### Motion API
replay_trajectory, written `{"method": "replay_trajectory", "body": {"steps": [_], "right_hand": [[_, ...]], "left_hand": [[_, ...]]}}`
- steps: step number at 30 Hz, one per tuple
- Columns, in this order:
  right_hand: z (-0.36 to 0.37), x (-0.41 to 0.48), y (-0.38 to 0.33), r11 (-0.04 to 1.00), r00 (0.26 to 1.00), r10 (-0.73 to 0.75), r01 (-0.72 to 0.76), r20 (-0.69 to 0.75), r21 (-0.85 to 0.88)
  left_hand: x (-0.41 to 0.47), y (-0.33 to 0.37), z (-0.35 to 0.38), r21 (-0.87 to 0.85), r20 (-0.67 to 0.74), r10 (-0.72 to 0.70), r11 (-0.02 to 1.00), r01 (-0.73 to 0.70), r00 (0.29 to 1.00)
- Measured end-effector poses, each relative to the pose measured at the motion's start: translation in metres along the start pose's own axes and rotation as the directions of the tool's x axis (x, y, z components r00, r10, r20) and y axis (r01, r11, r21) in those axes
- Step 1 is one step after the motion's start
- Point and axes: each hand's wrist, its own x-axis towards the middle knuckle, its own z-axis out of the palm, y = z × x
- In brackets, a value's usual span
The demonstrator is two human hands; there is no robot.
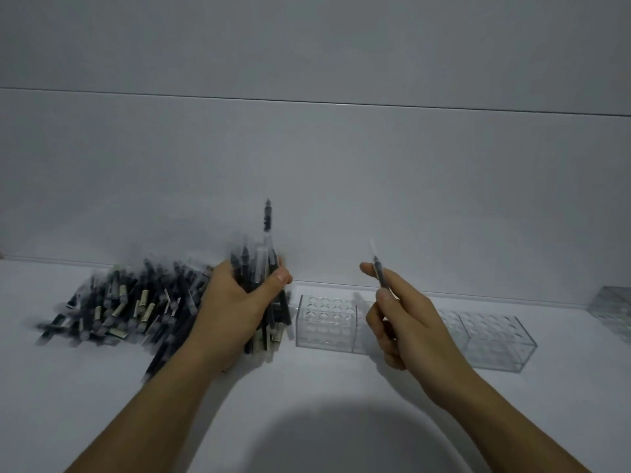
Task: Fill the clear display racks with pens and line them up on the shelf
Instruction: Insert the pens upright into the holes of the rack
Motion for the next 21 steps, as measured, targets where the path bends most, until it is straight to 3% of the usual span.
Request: {"method": "replay_trajectory", "body": {"steps": [3, 8, 11, 14, 21], "right_hand": [[-0.005, 0.003, 0.003, 0.998, 1.000, -0.021, 0.019, -0.021, -0.065], [-0.013, 0.006, 0.003, 0.998, 0.993, -0.051, 0.054, -0.104, 0.031], [-0.021, 0.010, 0.011, 0.982, 0.977, -0.155, 0.136, -0.147, -0.132], [-0.028, 0.017, 0.023, 0.938, 0.972, -0.180, 0.124, -0.148, -0.323], [-0.037, 0.016, 0.016, 0.896, 0.912, -0.306, 0.179, -0.274, -0.406]], "left_hand": [[-0.005, -0.006, 0.001, 0.046, -0.088, 0.016, 0.999, -0.012, 0.996], [-0.005, -0.021, -0.001, 0.034, -0.081, 0.061, 0.998, -0.058, 0.995], [-0.006, -0.024, 0.000, 0.026, -0.062, 0.061, 0.998, -0.059, 0.996], [-0.013, -0.027, 0.005, -0.101, 0.014, -0.069, 0.992, 0.070, 0.998], [-0.014, -0.030, 0.009, -0.212, 0.053, -0.056, 0.975, 0.066, 0.997]]}}
